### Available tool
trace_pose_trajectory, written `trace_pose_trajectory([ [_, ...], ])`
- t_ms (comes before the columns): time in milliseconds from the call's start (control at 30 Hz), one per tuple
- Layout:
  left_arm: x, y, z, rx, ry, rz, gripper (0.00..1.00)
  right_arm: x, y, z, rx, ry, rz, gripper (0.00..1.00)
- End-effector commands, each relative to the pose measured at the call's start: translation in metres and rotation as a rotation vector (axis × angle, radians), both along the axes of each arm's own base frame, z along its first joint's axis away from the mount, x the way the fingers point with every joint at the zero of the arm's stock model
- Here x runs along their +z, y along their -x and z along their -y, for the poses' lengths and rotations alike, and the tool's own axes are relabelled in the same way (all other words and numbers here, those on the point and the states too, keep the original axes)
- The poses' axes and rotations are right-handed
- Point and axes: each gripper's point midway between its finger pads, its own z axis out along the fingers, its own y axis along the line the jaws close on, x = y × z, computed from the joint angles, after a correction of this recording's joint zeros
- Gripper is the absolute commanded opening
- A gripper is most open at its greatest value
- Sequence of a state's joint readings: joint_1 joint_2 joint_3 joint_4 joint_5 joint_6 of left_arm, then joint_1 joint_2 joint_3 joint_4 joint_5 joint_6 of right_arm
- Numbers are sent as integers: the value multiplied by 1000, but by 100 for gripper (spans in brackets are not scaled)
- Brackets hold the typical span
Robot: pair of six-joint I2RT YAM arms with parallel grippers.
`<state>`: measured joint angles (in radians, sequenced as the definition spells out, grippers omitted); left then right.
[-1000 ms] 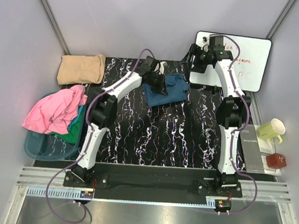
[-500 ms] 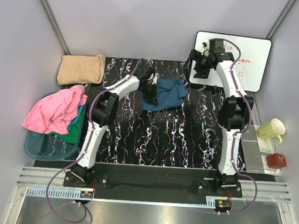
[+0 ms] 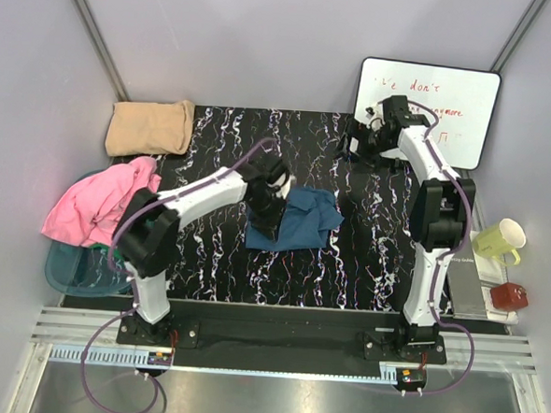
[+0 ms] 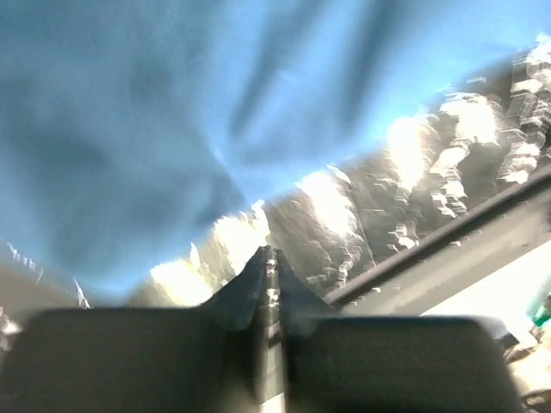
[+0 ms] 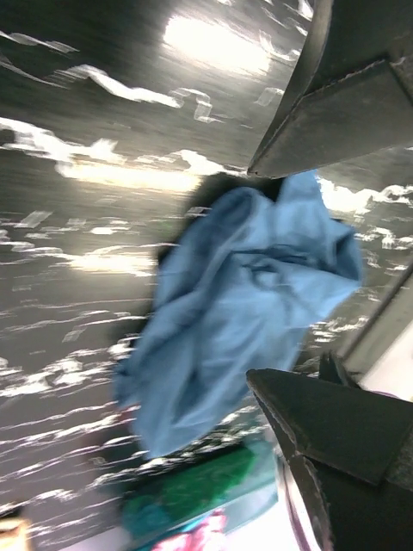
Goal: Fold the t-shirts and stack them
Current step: Smooth out wrinkles on the folded tshirt
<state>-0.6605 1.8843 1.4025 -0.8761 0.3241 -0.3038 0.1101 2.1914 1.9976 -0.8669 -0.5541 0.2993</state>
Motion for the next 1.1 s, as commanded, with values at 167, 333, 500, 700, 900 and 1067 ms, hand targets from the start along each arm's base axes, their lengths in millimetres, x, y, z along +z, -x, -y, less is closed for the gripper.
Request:
trace_pose_trajectory([
  [167,125,-77,-24,214,94,417,99,39,104,-37,161,0,38,99],
  [333,102,-101,-44,304,150,304,99,6,152,-73,224,-45,-81,62],
  [500,73,-120,-62,351,175,210,99,-21,159,-74,205,-8,-127,50],
  [700,47,-129,-56,336,206,134,99,-27,149,-64,176,63,-95,49],
  [900,27,-137,-48,340,217,103,99,-43,138,-66,170,85,-111,50],
  [1067,14,-149,-44,357,221,100,93,-57,130,-74,182,59,-141,50],
])
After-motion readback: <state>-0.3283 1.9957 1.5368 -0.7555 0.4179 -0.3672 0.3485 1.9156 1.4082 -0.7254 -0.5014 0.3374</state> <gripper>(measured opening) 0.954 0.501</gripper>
